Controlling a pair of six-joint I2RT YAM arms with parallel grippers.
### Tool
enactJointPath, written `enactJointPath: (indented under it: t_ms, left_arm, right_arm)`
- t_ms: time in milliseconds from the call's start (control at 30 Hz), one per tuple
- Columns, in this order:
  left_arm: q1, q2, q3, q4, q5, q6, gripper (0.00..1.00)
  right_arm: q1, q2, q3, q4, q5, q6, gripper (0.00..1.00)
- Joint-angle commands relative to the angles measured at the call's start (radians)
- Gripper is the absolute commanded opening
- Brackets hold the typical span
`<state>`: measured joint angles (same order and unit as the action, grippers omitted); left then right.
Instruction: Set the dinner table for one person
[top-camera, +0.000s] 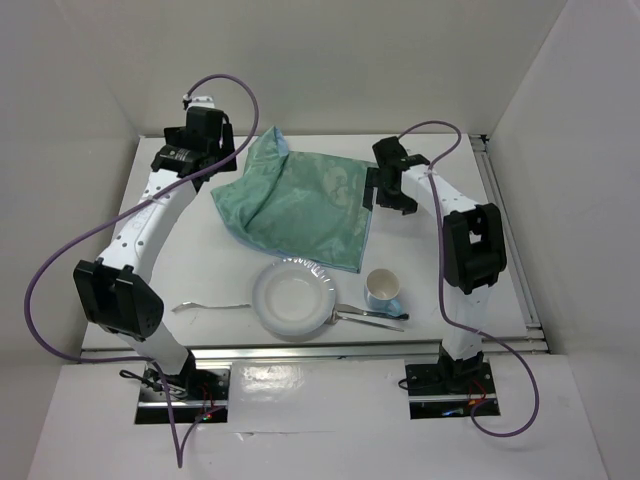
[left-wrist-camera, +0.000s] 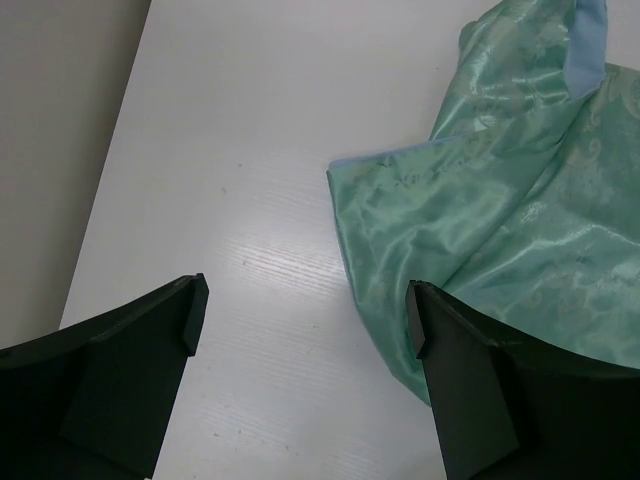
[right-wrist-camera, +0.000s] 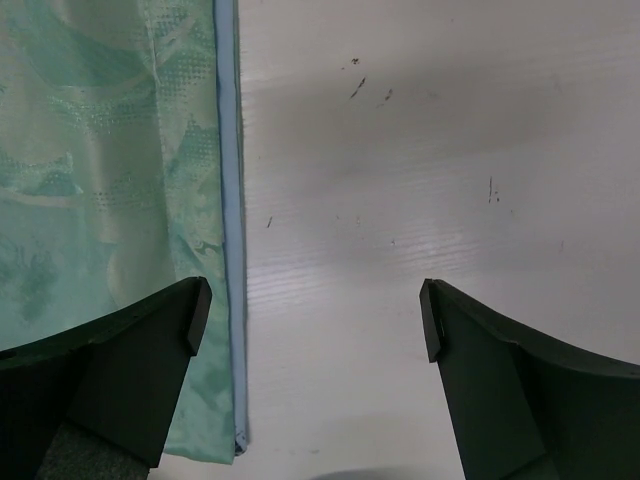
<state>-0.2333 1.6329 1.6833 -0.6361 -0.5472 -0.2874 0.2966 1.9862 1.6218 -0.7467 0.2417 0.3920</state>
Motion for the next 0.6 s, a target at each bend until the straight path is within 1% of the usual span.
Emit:
enactJointPath:
  t_ms: [0,100,200,300,400,433,467,567]
  left_arm:
    - [0.002,-0.042,0.026,0.01,-0.037,0.007,1.0]
    - [0.002,-0.042,0.016,0.01,-0.098,-0.018,1.0]
    - [0.002,-0.032,0.016,0.01,-0.088,-0.05,1.0]
    - [0.026,-0.009,0.026,-0.013,0.041,-0.073,1.0]
    - [0.093,0.077,0.046,-0.091,0.224,-0.13,1.0]
    - [0.139,0.106,0.055,-0.112,0.277,-0.147,1.0]
    - [0.159,0.169,0.055,-0.149,0.367,-0.172,1.0]
    - [0.218,0.26,0.055,-0.191,0.478,-0.193,0.98]
  right_arm:
    - [0.009,-0.058,-0.011,0.066,-0.001,-0.012,0.99]
    - [0.009,-0.058,-0.002,0.066,-0.016,-0.012,0.99]
    - [0.009,-0.058,-0.002,0.086,-0.056,-0.021,0.99]
    - [0.009,-0.069,-0.013,0.107,-0.085,-0.021,0.99]
    - [0.009,-0.078,-0.022,0.116,-0.104,-0.021,0.99]
    - [0.009,-0.078,-0.031,0.116,-0.116,-0.021,0.99]
    - [0.009,-0.087,-0.04,0.116,-0.116,-0.021,0.99]
    - [0.018,-0.118,-0.089,0.154,-0.148,-0.021,0.99]
